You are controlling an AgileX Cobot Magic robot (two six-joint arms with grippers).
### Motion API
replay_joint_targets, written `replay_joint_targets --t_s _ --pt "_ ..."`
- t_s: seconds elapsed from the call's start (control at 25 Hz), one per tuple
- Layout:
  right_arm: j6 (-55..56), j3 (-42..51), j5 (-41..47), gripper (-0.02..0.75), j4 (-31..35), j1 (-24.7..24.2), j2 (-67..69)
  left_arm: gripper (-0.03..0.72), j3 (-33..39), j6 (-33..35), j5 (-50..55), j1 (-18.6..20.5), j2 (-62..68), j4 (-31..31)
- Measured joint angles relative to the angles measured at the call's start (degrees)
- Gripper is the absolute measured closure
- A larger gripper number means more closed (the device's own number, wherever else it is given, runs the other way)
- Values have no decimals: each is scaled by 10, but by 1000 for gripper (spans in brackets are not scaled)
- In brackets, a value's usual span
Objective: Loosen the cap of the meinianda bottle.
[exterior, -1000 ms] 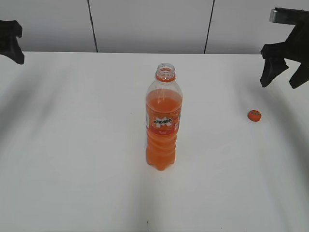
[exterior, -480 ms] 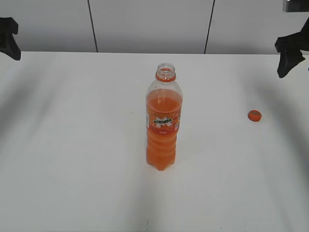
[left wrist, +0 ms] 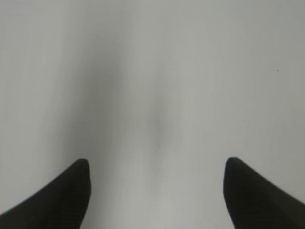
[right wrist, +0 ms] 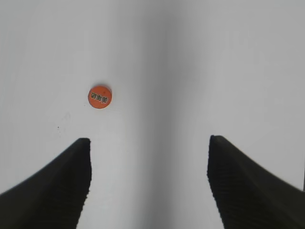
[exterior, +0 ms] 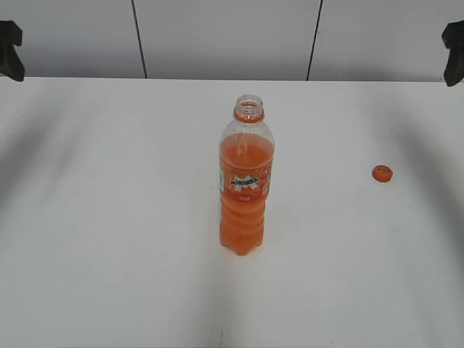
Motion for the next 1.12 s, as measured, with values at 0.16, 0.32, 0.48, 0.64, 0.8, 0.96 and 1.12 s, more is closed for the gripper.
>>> replay_joint_targets --t_s 0.16,0.32,0.48,0.64,0.8,0.96,1.12 --pt "0 0 1 171 -1 0 -40 167 0 1 2 0 -36 6" --pt "0 0 19 171 -1 0 -89 167 0 1 42 0 -79 11" --pt "0 0 41 171 -1 0 -139 167 0 5 72 -12 -134 18" --pt "0 0 68 171 -1 0 -194 167 4 5 93 -19 -193 19" --pt "0 0 77 171 0 0 -252 167 31 14 108 -19 -256 19" --pt "0 1 78 171 2 0 -303 167 75 21 104 -19 -328 19" --pt "2 35 78 171 17 0 -360 167 126 22 78 -19 -401 19"
